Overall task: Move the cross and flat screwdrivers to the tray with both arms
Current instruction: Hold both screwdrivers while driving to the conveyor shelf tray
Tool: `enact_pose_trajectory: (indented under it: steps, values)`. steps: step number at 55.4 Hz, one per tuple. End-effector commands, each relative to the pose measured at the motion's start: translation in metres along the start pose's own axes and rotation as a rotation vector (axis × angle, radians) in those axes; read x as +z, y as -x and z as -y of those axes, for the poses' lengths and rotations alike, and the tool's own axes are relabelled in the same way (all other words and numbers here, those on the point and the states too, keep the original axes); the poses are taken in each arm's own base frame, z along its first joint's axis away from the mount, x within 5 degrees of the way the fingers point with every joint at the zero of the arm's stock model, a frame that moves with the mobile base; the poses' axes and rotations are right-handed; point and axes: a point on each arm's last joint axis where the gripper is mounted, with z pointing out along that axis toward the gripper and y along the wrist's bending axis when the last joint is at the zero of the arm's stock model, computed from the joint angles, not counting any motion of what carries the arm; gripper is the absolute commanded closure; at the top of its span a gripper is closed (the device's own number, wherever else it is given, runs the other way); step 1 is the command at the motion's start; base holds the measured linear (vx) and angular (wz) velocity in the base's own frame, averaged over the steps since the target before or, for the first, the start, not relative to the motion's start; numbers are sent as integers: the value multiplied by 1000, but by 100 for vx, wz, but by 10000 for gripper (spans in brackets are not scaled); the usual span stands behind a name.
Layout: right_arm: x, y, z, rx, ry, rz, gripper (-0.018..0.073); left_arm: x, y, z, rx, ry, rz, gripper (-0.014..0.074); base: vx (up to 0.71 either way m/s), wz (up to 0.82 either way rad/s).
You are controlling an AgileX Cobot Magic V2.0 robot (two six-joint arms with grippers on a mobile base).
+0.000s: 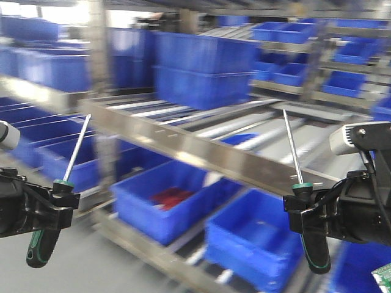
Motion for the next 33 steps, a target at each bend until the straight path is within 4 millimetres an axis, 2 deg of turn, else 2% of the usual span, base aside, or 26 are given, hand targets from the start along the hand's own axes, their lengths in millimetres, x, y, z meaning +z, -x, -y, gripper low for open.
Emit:
enact_pose_trajectory:
  steps: [1,33]
  values:
    - [-13,20,-1,-6,-13,138,567,-13,19,3,-19,5,133,594,37,-80]
    - [-13,20,-1,-6,-13,138,567,-13,19,3,-19,5,133,594,33,-74]
